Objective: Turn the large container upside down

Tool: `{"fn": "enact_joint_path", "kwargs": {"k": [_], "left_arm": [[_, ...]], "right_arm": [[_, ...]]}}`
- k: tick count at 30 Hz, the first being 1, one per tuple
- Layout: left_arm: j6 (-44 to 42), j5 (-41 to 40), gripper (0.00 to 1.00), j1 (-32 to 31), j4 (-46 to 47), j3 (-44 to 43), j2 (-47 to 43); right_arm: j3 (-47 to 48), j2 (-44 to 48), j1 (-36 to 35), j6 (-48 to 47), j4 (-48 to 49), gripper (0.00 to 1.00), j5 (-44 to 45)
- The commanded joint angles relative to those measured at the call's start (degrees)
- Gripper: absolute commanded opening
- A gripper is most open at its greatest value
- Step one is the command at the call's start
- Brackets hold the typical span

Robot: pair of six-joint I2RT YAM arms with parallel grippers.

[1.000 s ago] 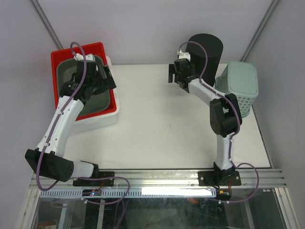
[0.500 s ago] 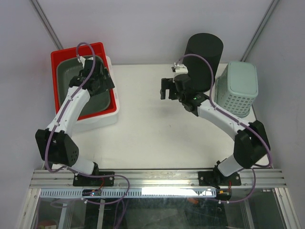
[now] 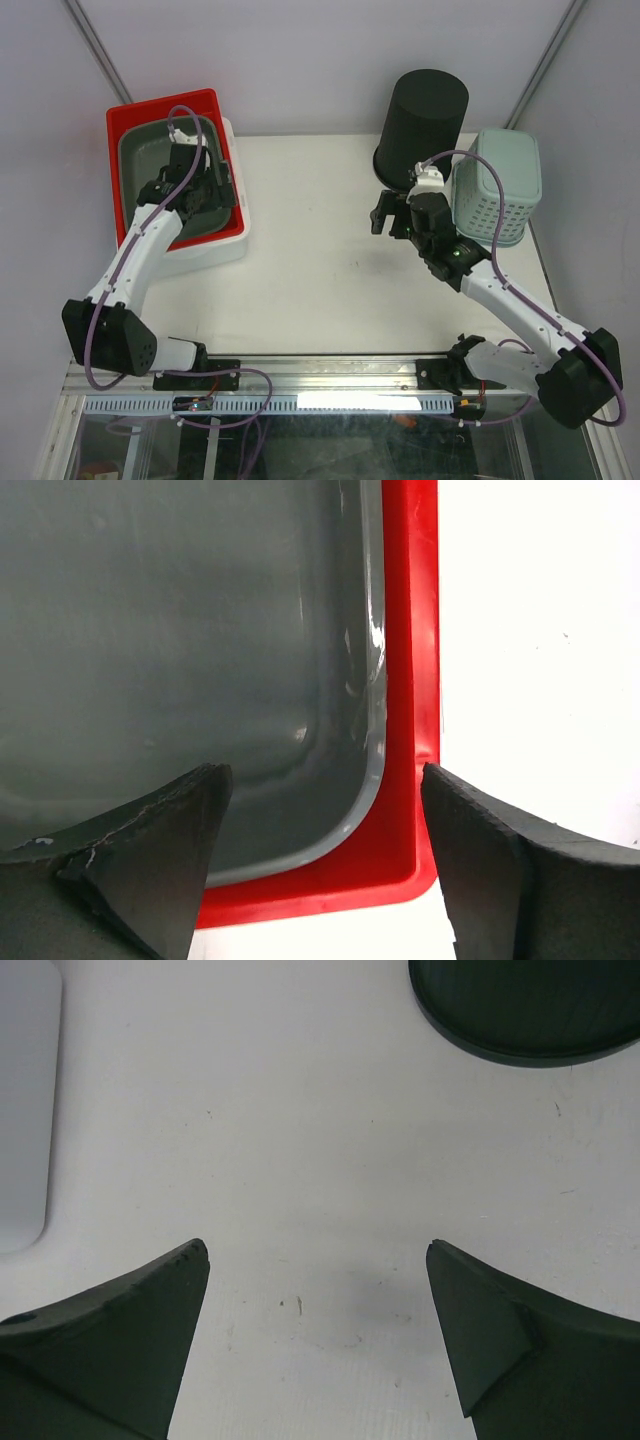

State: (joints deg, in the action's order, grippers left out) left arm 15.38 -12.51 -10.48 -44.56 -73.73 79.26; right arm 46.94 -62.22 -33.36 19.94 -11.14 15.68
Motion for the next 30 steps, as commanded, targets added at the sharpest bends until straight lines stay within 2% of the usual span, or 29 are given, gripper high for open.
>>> {"fn": "enact_joint_path", "kwargs": {"k": [1, 5, 7, 15, 18, 23, 30], "left_arm": [[-5.6, 3.4, 0.82, 0.1, 1.0, 1.2, -5.7], [-7.6, 3.4, 0.97, 0.1, 1.1, 3.3, -6.1], [-8.8, 4.0, 0.99, 0.1, 1.1, 4.1, -5.8], [-12.8, 3.2, 0.94, 0.1, 9.0, 10.1, -10.2], [-13.6, 4.1, 0.9, 0.1, 8.4, 10.3, -8.3], [-12.8, 1.3, 0.89, -0.1, 8.9, 11.6, -6.3], [-13.8, -2.1, 0.77, -2.9, 11.2, 12.3, -4.9]], "right_arm": [[0.1, 1.1, -0.2, 1.1, 1.8, 0.94, 1.7], [0.4, 0.2, -0.2, 1.8, 1.6, 0.94, 1.1], [0.4, -0.1, -0.2, 2.3, 1.6, 0.94, 1.0], [-0.1, -0.6, -0.2, 2.8, 1.7, 0.94, 0.8], [-0.4, -0.6, -0.2, 3.3, 1.7, 0.94, 0.7], [-0.6, -0.4, -0.1, 3.7, 1.5, 0.94, 0.6], [-0.5, -0.9, -0.1, 4.0, 1.5, 0.93, 0.6]]}}
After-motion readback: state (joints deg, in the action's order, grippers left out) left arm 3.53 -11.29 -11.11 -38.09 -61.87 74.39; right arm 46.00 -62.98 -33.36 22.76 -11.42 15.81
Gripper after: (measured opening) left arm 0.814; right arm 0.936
